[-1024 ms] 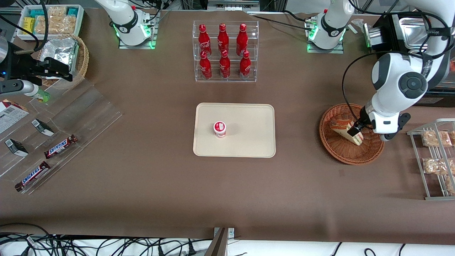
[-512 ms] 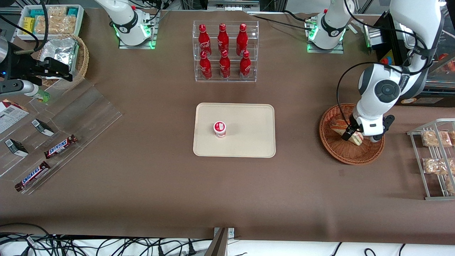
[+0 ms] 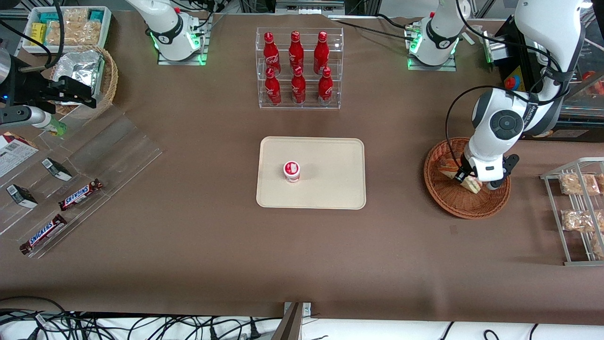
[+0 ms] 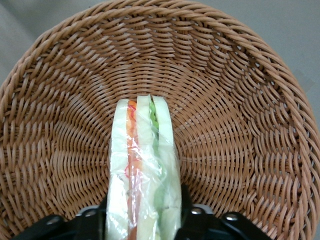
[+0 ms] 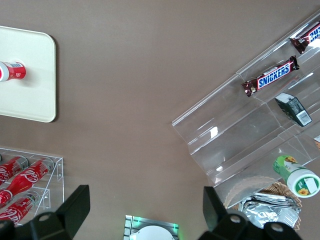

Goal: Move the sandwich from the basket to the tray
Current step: 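Lower the left gripper and close it on the wrapped sandwich, then lift the sandwich out of the basket with the left gripper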

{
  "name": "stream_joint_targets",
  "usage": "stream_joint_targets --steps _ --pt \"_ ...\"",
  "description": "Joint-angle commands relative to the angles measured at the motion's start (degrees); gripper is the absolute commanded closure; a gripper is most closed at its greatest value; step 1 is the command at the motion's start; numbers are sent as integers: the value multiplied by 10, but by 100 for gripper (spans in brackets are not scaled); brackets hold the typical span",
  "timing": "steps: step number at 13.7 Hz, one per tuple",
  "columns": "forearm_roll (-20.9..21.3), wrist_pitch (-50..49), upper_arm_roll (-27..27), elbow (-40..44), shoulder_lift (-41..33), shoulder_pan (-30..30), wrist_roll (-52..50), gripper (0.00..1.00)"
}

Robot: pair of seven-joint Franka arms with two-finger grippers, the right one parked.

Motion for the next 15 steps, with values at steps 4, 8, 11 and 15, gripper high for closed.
stream_joint_targets --steps 4,8,11,15 --pt "14 -33 -5 11 -10 5 44 100" --pt "-77 -206 -16 123 -32 3 165 100" --pt "-108 -360 -17 251 -30 -2 275 100" --pt "-161 -451 -36 362 -28 -6 355 100"
